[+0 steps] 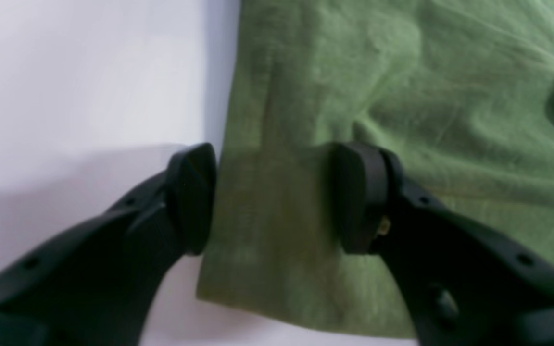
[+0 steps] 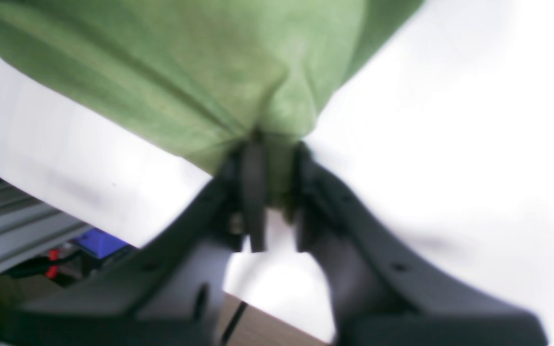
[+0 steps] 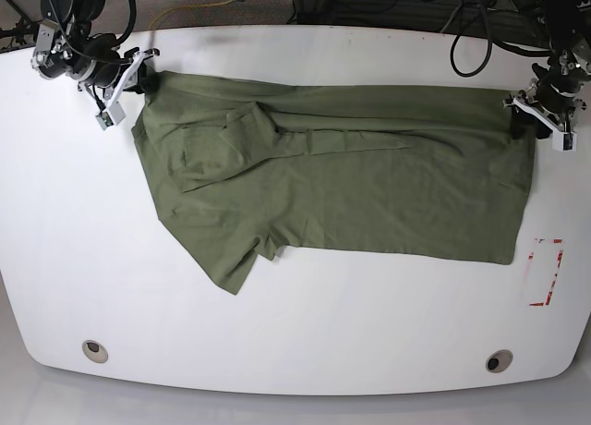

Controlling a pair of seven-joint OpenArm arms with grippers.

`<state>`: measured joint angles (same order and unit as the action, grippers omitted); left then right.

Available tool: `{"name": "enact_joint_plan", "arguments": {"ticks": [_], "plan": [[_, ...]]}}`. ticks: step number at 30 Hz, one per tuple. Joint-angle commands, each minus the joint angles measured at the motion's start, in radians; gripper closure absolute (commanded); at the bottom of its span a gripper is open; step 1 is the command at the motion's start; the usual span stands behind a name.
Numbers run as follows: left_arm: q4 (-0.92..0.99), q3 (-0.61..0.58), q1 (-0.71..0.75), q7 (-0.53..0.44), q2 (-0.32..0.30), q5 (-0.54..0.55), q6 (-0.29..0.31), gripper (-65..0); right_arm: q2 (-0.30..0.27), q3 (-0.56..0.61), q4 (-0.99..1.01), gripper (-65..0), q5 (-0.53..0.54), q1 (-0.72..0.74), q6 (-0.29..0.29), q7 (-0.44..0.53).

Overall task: Fold the T-shirt properly
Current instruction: 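Shift the right gripper along the edge and pull it taut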

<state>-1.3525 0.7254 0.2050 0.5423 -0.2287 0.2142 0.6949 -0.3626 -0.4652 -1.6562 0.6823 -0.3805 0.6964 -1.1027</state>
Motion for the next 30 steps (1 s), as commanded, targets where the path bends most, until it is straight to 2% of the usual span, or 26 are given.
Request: {"name": "enact_joint_plan", "arguments": {"ticks": [1, 3, 4, 5, 7, 11, 13, 22, 24, 26, 30], "plan": [[-0.002, -0.011, 0.014, 0.04, -0.007, -0.012, 0.003, -17.8, -0.013, -0.005, -0.028, -3.3, -0.04, -0.002, 0.002, -0.009], [-0.005, -0.011, 0.035, 0.04, -0.007, -0.012, 0.003, -5.7, -0.013, -0.005, -0.063, -3.3, -0.052, -0.01, 0.002, -0.011], [-0.006, -0.013, 0.044, 0.043, -0.007, -0.012, 0.003, -1.5, -0.014, -0.005, -0.075, -3.3, -0.055, -0.013, 0.002, -0.012], [-0.006, -0.013, 0.052, 0.045, -0.007, -0.012, 0.003, 0.0, -0.02, -0.007, -0.088, -3.3, -0.055, -0.013, 0.002, -0.017], [-0.014, -0.013, 0.072, 0.045, -0.007, -0.012, 0.003, 0.0, -0.043, -0.007, -0.104, -3.3, -0.055, -0.013, 0.002, -0.017], [-0.104, -0.007, 0.161, 0.045, 0.001, -0.006, 0.003, -9.2, -0.08, -0.011, -0.114, -3.2, -0.052, -0.044, 0.002, -0.035], [-0.146, -0.005, 0.187, 0.045, 0.024, -0.006, 0.003, -12.2, -0.105, -0.011, -0.123, -3.2, -0.054, -0.05, 0.002, -0.035], [-0.27, -0.011, 0.284, 0.045, 0.038, -0.008, 0.003, -14.0, -0.146, -0.011, -0.128, -4.3, -0.046, -0.097, 0.002, -0.037], [-0.27, -0.011, 0.293, 0.046, 0.042, -0.008, 0.003, -17.5, -0.146, -0.011, -0.128, -9.7, -0.048, -0.099, 0.002, -0.037], [-0.27, -0.007, 0.294, 0.068, 0.051, -0.009, 0.003, -25.1, -0.146, -0.013, -0.144, -21.9, -0.045, -0.099, 0.002, -0.037], [-0.273, -0.005, 0.296, 0.109, 0.045, -0.006, 0.003, -35.4, -0.141, -0.05, -0.253, -37.6, -0.045, -0.139, 0.002, -0.037]]}}
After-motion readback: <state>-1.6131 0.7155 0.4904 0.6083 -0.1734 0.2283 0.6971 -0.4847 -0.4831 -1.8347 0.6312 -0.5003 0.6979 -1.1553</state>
